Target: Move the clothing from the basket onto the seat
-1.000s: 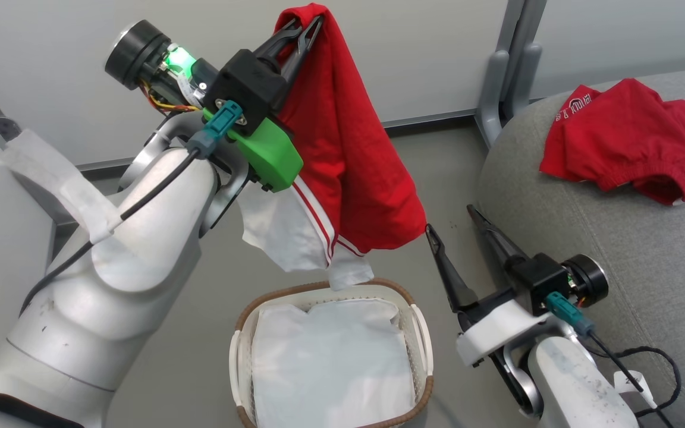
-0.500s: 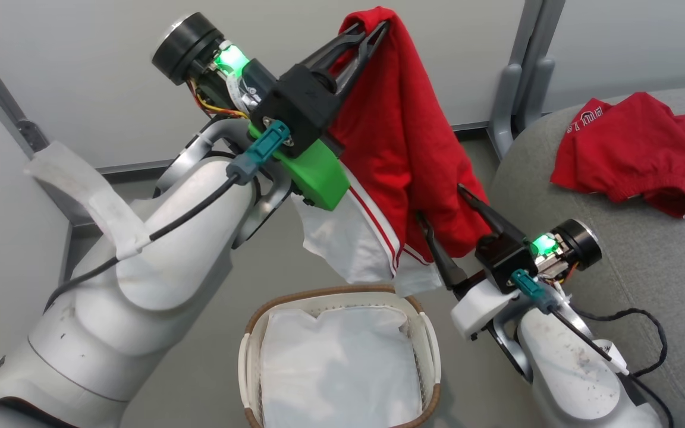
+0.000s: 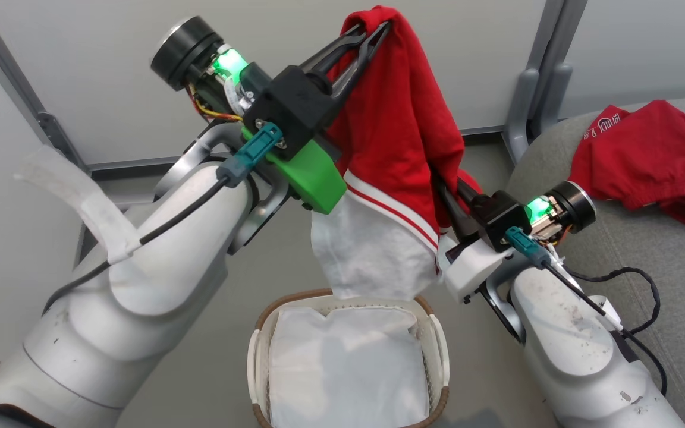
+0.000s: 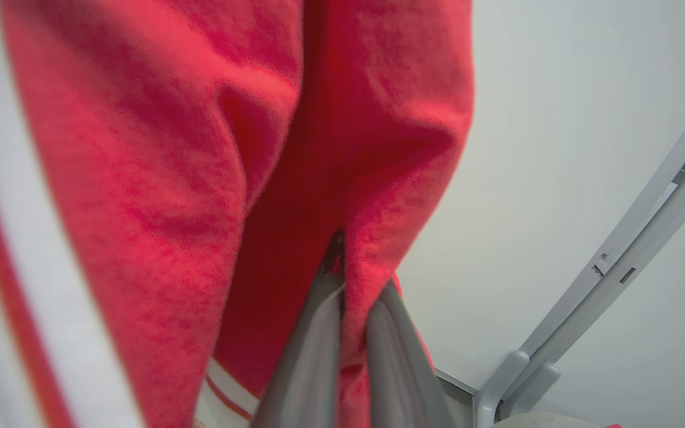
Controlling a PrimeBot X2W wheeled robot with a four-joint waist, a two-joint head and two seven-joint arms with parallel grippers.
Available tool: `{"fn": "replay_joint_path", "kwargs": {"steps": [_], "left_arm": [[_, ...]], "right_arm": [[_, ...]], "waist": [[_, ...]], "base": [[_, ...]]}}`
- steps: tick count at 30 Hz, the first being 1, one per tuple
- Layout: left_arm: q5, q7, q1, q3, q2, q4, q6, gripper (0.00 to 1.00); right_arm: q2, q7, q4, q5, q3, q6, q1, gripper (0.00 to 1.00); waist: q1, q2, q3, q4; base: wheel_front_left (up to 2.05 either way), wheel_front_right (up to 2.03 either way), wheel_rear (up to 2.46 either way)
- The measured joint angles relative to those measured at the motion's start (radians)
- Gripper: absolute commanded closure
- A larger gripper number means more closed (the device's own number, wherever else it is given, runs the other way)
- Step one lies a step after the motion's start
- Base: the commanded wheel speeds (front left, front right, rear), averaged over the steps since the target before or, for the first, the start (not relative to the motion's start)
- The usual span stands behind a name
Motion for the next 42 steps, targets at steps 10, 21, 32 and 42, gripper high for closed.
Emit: {"fn": "replay_joint_path", "kwargs": {"steps": [10, 21, 32, 42], "left_arm": [[-0.078, -0.052, 0.149, 0.055, 0.060, 0.093, 0.049, 0.00], [-0.133, -0.160, 0.359, 0.088, 0.040, 0.137, 0.097, 0.00], [-0.149, -0.167, 0.517, 0.089, -0.025, 0.173, 0.083, 0.00], [-0.125, -0.169, 0.617, 0.138, -0.046, 0.189, 0.070, 0.00]], "right_arm": [[0.000, 0.000, -0.021, 0.049, -0.016, 0.000, -0.002, 1.00], [0.000, 0.000, -0.081, 0.045, -0.048, 0.000, 0.000, 1.00], [0.000, 0.000, -0.109, 0.011, -0.080, 0.000, 0.008, 1.00], [-0.008, 0.000, -0.131, -0.016, -0.145, 0.000, 0.008, 1.00]], "waist": [[0.0000, 0.0000, 0.010, -0.001], [0.0000, 0.0000, 0.014, -0.015], [0.0000, 0.0000, 0.016, -0.031], [0.0000, 0.0000, 0.028, -0.045]], "base": [[0.00, 0.00, 0.00], [0.00, 0.00, 0.00], [0.00, 0.00, 0.00], [0.00, 0.00, 0.00]]}}
